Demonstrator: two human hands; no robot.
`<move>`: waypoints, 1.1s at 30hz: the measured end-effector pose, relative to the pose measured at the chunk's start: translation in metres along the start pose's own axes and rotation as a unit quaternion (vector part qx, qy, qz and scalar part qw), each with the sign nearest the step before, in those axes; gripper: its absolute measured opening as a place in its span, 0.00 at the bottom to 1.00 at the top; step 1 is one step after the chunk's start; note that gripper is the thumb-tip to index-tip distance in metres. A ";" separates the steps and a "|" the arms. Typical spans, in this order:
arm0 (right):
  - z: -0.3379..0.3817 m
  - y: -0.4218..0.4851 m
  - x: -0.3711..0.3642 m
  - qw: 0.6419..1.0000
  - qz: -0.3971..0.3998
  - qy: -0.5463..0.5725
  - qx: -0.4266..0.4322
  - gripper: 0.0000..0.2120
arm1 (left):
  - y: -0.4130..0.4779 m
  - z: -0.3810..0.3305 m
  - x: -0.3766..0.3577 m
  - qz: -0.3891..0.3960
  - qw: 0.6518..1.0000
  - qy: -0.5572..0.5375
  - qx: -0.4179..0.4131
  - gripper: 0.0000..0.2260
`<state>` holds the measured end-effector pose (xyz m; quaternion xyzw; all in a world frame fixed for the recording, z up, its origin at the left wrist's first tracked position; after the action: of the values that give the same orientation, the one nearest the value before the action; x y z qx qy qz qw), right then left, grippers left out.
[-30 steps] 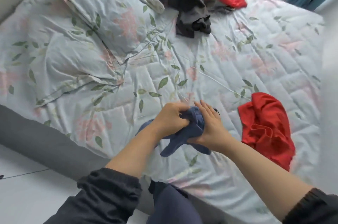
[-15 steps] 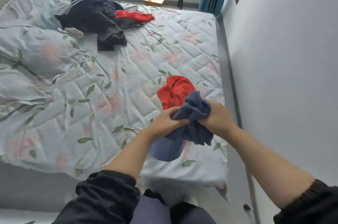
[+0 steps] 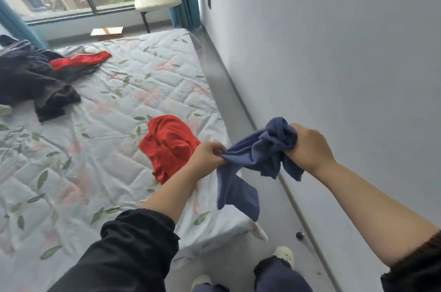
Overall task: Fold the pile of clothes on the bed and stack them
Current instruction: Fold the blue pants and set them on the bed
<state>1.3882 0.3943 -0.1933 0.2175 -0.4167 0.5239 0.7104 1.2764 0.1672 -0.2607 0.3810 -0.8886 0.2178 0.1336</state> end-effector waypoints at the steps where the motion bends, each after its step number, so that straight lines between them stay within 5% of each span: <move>1: -0.015 0.004 0.008 1.000 -0.012 -0.002 -0.015 0.06 | 0.011 -0.010 -0.008 -0.013 1.000 0.008 0.001 0.08; 8: -0.088 0.058 0.052 0.999 -0.024 0.003 -0.030 0.07 | 0.088 -0.080 -0.059 -0.100 0.995 -0.002 -0.003 0.15; 15: -0.088 0.126 0.065 1.000 -0.021 0.009 0.005 0.06 | 0.145 -0.111 -0.072 -0.189 0.971 -0.136 0.058 0.13; 25: -0.050 0.291 0.059 0.999 0.004 0.013 0.034 0.07 | 0.257 -0.110 0.023 -0.211 0.948 -0.230 0.066 0.05; 33: 0.052 0.502 0.039 0.996 0.053 0.034 0.063 0.06 | 0.396 -0.092 0.169 -0.219 0.927 -0.286 0.107 0.09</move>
<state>0.9091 0.5561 -0.1963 0.2215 -0.3693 0.5930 0.6804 0.8783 0.3511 -0.2253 0.6238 -0.7552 0.1587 -0.1236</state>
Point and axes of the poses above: each hand's wrist, its own y-axis towards the middle knuckle, its own x-axis out of the back of the hand, z = x × y, the point moved 1 cm from there along y, towards the middle knuckle, and after that the axes turned 4 degrees about z, right-handed, at the moved point
